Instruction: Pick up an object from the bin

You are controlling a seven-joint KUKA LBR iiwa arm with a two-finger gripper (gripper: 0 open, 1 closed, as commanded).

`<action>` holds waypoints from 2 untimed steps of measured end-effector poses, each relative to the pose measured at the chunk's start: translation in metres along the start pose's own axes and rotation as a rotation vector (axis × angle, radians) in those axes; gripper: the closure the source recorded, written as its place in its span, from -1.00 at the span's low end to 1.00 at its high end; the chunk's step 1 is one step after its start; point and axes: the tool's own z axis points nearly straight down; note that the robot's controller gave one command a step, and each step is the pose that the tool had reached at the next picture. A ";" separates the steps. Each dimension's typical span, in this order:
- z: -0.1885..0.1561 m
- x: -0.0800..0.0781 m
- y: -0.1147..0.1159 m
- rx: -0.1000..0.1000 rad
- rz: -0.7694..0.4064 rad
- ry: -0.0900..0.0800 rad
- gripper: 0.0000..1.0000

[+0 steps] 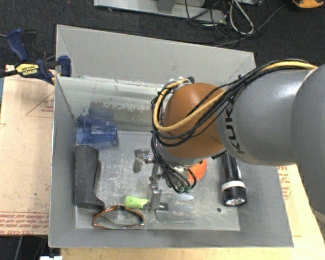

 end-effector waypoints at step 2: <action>0.026 0.020 0.017 -0.002 -0.075 0.008 -1.00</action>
Offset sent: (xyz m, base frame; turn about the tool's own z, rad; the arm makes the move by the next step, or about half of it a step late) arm -0.0219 0.0129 -0.0244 -0.0763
